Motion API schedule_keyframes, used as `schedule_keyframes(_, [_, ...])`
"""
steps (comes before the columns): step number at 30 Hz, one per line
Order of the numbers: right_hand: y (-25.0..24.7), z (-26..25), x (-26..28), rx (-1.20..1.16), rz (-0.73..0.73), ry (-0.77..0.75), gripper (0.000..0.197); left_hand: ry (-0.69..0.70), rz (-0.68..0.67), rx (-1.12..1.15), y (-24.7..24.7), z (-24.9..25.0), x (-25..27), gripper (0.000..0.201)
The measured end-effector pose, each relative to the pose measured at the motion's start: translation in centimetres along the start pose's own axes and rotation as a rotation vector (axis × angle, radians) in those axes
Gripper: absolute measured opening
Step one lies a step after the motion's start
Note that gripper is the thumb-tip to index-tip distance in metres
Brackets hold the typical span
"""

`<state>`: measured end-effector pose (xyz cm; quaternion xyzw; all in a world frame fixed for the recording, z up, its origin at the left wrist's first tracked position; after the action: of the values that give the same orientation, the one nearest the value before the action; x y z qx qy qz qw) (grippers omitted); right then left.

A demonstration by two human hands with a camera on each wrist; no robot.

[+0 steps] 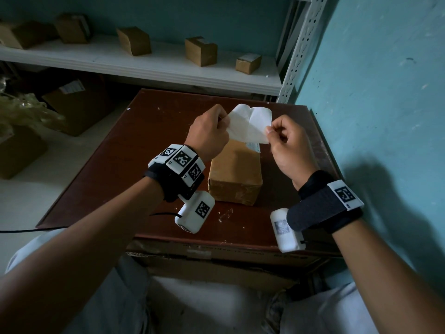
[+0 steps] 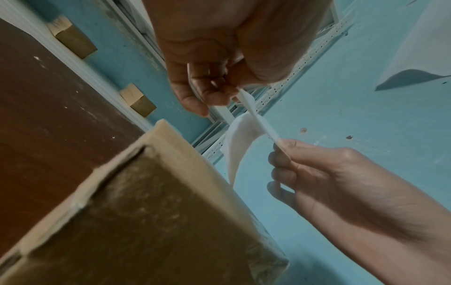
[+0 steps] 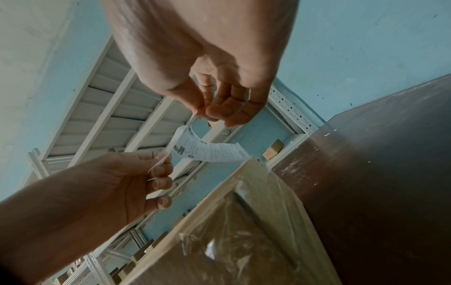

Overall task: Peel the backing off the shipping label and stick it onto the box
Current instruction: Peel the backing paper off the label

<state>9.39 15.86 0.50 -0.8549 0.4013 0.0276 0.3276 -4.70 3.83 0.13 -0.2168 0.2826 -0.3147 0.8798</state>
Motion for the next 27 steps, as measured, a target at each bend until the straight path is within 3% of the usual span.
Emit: schedule_keyframes(27, [-0.26,-0.24,0.17,-0.026,0.009,0.027,0.012,0.001,0.011,0.01,-0.32,0.16,0.19,0.013])
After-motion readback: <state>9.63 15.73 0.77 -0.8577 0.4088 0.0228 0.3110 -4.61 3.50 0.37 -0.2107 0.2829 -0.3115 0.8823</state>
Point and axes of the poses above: each hand's wrist, its own x-axis away from the middle knuckle, its own y-axis out of the palm, z = x × y, the point moved 4 cm from there along -x, towards the middle knuckle, and after that the axes turned 6 degrees about y, right-handed, at the moved point
